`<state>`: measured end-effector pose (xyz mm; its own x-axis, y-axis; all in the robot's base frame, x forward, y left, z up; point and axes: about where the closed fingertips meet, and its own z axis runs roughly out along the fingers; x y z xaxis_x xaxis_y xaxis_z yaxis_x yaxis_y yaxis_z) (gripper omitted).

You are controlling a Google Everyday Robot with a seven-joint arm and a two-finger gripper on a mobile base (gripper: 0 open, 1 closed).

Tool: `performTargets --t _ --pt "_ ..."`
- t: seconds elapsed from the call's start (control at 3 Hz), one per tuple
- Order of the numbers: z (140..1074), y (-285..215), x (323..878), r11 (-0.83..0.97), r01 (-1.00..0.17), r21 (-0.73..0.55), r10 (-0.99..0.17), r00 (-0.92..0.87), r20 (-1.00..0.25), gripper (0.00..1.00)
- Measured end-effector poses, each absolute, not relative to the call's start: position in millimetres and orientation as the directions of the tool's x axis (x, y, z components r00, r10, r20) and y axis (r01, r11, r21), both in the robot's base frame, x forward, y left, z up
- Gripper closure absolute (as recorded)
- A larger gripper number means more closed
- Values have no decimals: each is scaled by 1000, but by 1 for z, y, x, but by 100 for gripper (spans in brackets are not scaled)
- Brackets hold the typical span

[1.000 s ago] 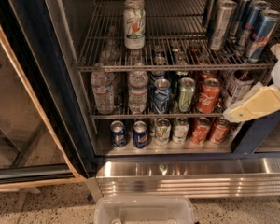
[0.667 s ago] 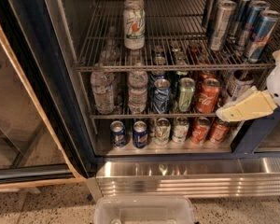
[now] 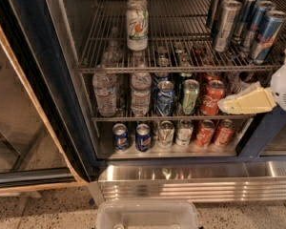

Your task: Pick redbull can from top shelf of fridge

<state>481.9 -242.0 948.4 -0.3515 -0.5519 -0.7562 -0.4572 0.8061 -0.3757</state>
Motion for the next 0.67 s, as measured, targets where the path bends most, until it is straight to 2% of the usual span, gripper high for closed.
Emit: performTargets --t 0.67 --pt "949 -241 485 822 -442 -358 -520 -329 -789 0"
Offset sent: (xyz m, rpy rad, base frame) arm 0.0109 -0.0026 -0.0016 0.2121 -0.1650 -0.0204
